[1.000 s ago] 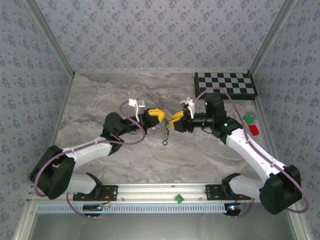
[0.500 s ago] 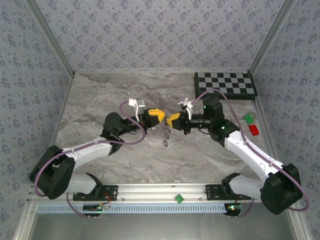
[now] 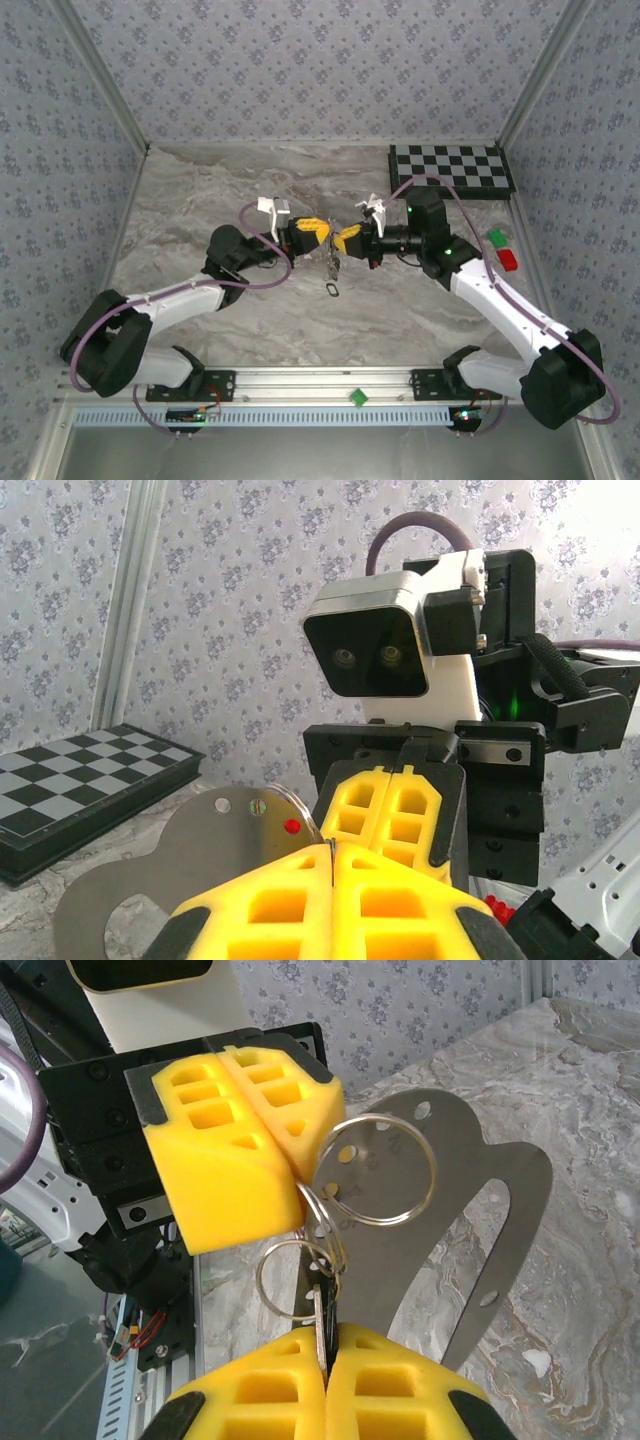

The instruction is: Put the keys on the keyring

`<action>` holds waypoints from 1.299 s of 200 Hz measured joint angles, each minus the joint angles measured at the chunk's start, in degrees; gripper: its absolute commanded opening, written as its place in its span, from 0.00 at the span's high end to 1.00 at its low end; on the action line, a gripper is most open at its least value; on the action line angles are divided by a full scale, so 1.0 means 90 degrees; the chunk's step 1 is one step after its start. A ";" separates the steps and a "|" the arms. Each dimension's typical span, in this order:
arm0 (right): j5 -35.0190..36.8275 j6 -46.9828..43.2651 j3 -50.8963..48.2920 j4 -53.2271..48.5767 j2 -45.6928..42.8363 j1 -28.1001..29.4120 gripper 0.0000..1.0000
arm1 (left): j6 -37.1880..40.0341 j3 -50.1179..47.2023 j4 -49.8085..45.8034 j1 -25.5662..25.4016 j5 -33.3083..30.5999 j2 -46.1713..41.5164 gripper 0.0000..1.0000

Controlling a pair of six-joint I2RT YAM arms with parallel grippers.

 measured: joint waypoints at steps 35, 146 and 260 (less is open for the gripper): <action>-0.0024 -0.0022 0.0053 -0.0209 0.0019 -0.0066 1.00 | 0.0000 0.0017 0.0027 0.0005 0.0102 0.0066 1.00; -0.0236 -0.0199 0.0287 -0.0610 0.0262 -0.0187 1.00 | 0.0000 0.0024 0.0024 0.0002 0.0187 0.0066 1.00; -0.0029 -0.0818 0.0576 -0.1287 0.0384 0.0085 0.99 | -0.0005 0.0022 0.0005 0.0000 0.0216 0.0066 1.00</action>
